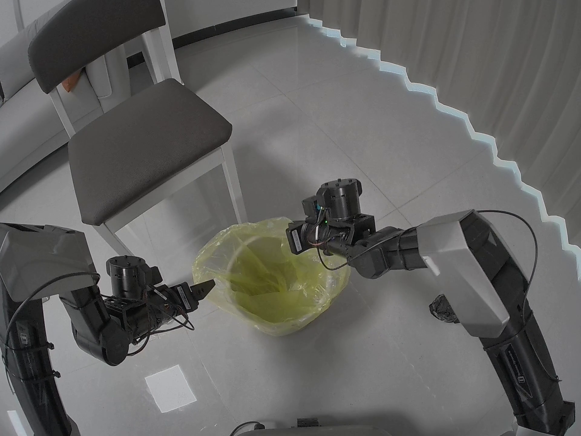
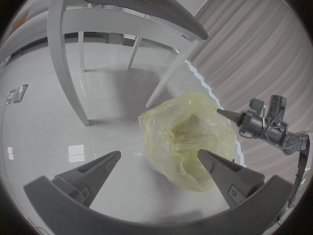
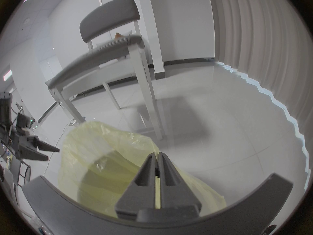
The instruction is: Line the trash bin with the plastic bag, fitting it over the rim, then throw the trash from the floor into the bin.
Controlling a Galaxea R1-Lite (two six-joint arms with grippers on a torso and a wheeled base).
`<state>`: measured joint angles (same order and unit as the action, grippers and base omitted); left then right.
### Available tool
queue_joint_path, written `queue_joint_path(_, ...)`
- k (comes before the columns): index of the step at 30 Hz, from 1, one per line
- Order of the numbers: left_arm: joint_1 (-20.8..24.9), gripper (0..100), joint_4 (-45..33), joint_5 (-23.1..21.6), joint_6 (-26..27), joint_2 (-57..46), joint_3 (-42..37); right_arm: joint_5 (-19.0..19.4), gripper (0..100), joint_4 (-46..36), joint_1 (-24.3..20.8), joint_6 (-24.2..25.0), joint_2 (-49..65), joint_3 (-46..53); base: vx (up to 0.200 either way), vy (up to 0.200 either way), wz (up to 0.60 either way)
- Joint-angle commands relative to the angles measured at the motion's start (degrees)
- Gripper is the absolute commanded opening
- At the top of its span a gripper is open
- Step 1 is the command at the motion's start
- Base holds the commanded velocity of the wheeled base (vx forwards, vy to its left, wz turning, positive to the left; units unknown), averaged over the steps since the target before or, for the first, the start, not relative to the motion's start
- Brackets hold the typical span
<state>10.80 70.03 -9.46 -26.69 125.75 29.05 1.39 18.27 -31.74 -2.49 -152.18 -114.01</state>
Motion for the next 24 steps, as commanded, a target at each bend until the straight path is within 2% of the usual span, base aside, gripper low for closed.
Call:
queue_joint_path(1,-0.7,100,0.4,0.1,-0.1,1.4,0.4,0.0,0,0.3,0.5,0.0,-5.1,-0.6,0.0,0.0,0.0)
queue_joint_path(11,-1.7,100,3.7,0.0,-0.1,2.9,-0.9,0.0,0,1.2,1.9,0.0,-5.6,-0.6,0.0,0.0,0.0)
queue_joint_path(18,-2.1,100,5.5,-1.5,-0.1,2.8,-2.5,-0.1,0,1.0,1.5,-0.1,-1.5,-0.6,0.0,0.0,0.0)
queue_joint_path(24,-2.4,100,8.7,-2.0,-0.1,2.8,-4.6,-0.1,0,-3.6,1.8,-0.2,-0.9,-0.6,0.0,0.0,0.0)
